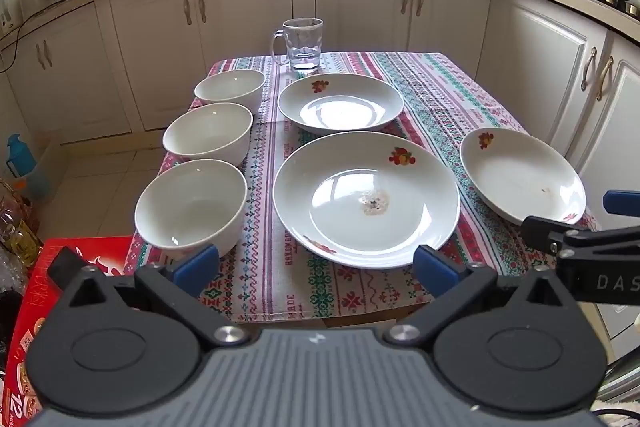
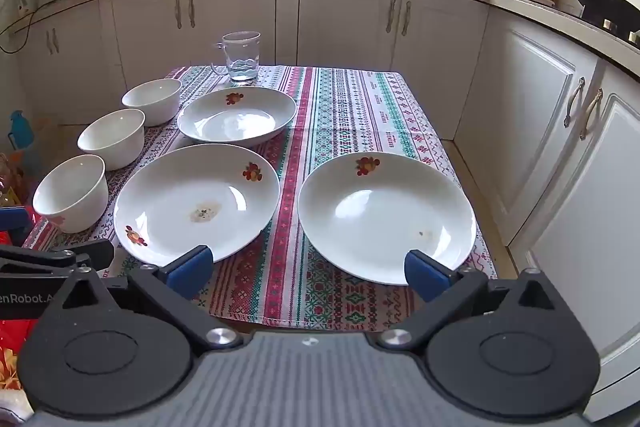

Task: Organize plates and bowls

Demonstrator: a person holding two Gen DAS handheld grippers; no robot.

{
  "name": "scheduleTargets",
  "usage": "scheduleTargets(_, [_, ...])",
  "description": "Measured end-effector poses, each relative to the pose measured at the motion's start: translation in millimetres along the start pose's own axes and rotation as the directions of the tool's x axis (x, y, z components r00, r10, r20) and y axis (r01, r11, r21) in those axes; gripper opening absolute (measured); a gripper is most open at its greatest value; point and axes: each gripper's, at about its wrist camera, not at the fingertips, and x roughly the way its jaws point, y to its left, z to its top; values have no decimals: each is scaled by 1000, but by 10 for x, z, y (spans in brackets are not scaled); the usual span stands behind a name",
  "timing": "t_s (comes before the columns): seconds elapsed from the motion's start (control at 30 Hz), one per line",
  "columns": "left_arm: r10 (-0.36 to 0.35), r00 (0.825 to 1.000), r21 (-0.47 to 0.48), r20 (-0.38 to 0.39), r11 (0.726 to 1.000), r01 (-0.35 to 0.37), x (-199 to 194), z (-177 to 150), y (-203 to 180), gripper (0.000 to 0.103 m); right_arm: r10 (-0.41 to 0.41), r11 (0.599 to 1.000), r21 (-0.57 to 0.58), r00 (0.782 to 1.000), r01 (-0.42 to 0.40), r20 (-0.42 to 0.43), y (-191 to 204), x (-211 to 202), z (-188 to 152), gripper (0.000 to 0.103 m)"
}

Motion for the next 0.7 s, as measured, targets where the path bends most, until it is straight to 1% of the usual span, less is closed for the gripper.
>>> scheduleTargets(0.7, [-11, 1000, -1, -11, 1000, 11, 40, -1, 8, 102, -5, 1000, -9, 1000, 4, -1, 17, 15, 1, 103])
